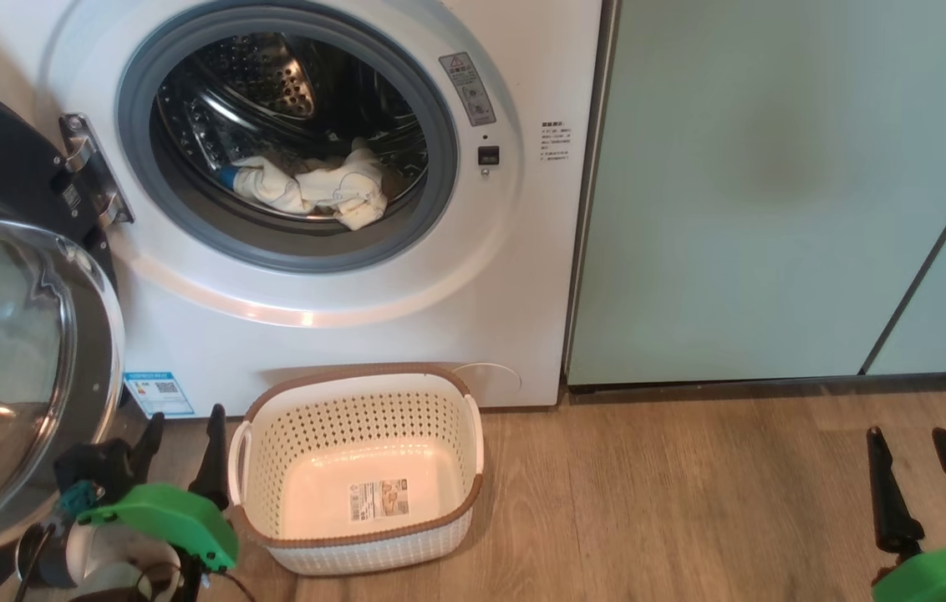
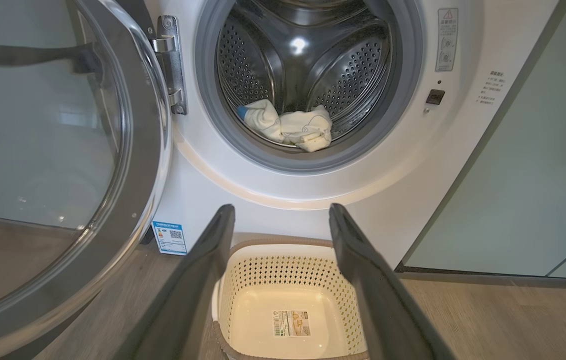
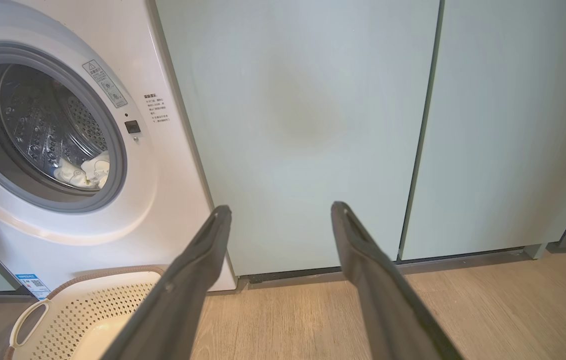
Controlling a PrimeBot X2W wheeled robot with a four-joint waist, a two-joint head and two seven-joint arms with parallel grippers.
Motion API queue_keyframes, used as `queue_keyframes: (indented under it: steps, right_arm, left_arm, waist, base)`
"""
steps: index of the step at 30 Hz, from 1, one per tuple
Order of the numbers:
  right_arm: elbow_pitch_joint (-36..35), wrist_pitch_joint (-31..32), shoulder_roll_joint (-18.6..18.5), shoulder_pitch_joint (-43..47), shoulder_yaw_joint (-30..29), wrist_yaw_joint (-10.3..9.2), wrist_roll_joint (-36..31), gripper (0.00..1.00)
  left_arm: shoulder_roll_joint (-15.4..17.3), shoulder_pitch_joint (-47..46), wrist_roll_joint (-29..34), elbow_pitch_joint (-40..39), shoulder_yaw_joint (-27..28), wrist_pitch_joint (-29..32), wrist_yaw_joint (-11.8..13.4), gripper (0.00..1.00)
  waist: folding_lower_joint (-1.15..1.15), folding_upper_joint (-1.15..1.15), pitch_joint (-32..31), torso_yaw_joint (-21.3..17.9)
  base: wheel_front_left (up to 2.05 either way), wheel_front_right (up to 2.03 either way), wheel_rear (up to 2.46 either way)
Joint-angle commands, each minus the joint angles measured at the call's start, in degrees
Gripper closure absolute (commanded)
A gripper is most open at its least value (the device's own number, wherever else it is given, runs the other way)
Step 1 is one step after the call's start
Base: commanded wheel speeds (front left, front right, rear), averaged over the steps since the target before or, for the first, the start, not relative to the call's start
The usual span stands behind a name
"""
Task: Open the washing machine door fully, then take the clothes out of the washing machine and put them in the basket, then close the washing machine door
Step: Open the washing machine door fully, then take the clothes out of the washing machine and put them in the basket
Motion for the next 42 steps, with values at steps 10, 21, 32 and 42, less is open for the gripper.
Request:
queue_keyframes:
  steps: [10, 21, 32, 42]
  right_arm:
    - [-1.8, -0.6, -0.8, -1.9, 0.9, 0.25, -0.4, 0.00]
    - [-1.8, -0.6, -0.8, -2.0, 1.1, 0.25, -0.4, 0.00]
    - [-1.6, -0.6, -0.7, -2.2, 1.2, 0.25, -0.4, 0.00]
    - [-1.7, -0.6, -0.7, -2.4, 1.3, 0.25, -0.4, 0.00]
  left_arm:
    - [2.0, -3.3, -0.8, -1.4, 1.1, -0.1, 0.0, 0.00]
    - [2.3, -3.5, -1.6, -1.7, 0.7, 0.7, 0.0, 0.00]
    - [2.6, -4.0, -2.0, -2.0, -0.2, 1.4, -0.1, 0.00]
    - [2.6, -4.3, -2.1, -1.7, -0.4, 0.3, 0.2, 0.00]
  waist:
    - [0.00, 0.00, 0.2, 0.6]
    - [0.00, 0.00, 0.5, 0.8]
    - [0.00, 0.00, 1.2, 1.1]
    - [0.00, 0.00, 1.6, 1.3]
  base:
    - [0.00, 0.00, 0.00]
    - [0.36, -0.36, 0.00]
    - [1.74, -1.74, 0.00]
    - [1.73, -1.66, -0.07]
